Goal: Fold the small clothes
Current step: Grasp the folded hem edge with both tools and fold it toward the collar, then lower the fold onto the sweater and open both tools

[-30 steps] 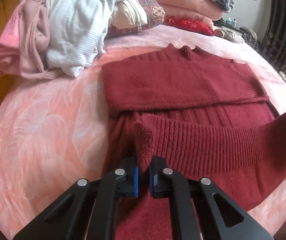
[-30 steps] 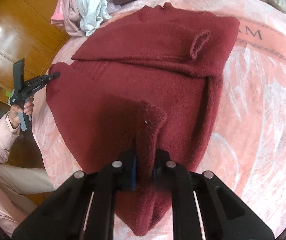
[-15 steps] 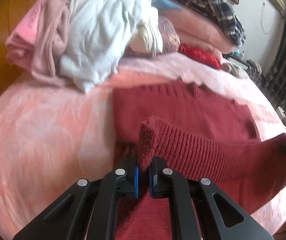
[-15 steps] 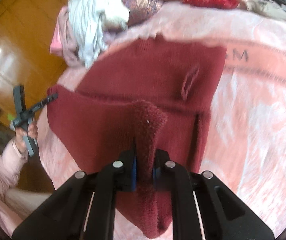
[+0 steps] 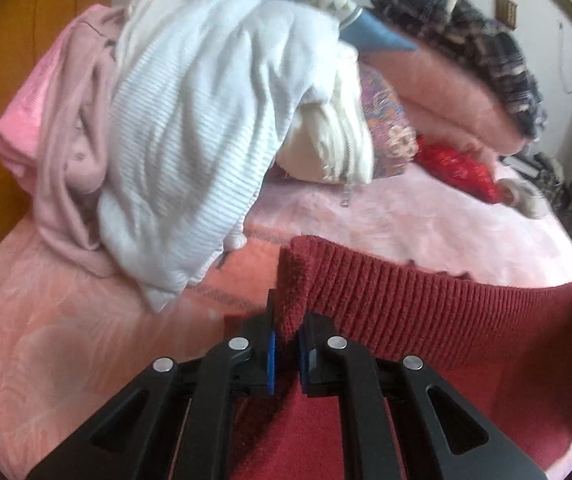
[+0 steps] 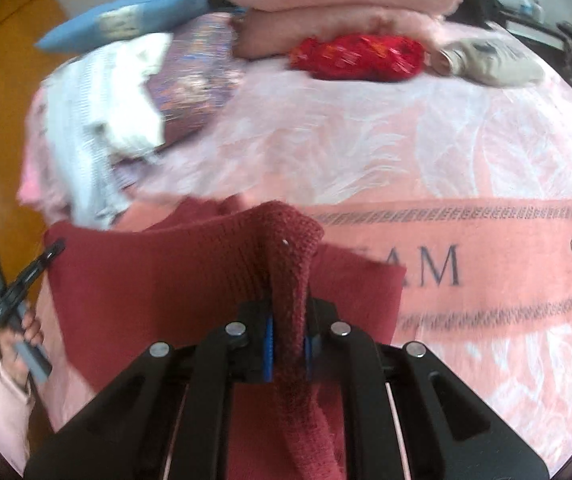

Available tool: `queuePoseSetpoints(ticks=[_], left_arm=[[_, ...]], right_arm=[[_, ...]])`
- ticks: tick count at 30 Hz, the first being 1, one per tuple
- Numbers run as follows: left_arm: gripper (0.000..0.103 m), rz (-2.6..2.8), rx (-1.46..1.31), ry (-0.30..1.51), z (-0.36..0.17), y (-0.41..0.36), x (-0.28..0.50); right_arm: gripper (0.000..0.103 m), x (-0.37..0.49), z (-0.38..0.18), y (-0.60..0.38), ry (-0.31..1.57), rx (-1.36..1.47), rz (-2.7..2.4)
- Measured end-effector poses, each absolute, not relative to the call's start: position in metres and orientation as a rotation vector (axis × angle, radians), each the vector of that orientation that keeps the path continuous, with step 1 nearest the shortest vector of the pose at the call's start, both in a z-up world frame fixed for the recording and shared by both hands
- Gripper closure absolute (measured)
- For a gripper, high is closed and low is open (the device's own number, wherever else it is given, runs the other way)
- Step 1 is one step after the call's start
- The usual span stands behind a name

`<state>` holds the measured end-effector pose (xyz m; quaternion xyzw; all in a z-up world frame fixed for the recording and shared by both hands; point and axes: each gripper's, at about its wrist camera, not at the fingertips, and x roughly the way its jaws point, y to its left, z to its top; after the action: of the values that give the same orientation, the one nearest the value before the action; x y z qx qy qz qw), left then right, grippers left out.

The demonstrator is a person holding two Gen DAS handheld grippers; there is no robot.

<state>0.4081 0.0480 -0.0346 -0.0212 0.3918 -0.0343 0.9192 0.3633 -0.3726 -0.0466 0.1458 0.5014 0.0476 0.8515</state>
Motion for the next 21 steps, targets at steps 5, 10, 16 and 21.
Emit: queuePoseSetpoints(ticks=[5,10,16,21], left_arm=[[0.094,-0.022,0.028,0.934,-0.1,0.029,0.443],[0.089,0.002,0.068,0.967,-0.124,0.024,0.447],[0.042,-0.009,0.063,0.986,-0.091,0.041,0.422],[0.028,-0.045,0.08,1.039,-0.077,0.074,0.336]], right_arm=[[0.094,0.393,-0.091,-0.367,1.136,0.24,0.029],[0.088,0.393,-0.11,-0.367,1.162,0.251,-0.01],[0.059,0.348,-0.071,-0.37,1.152,0.217,0.02],[0.055,0.263,-0.051,-0.376,1.198,0.263,0.111]])
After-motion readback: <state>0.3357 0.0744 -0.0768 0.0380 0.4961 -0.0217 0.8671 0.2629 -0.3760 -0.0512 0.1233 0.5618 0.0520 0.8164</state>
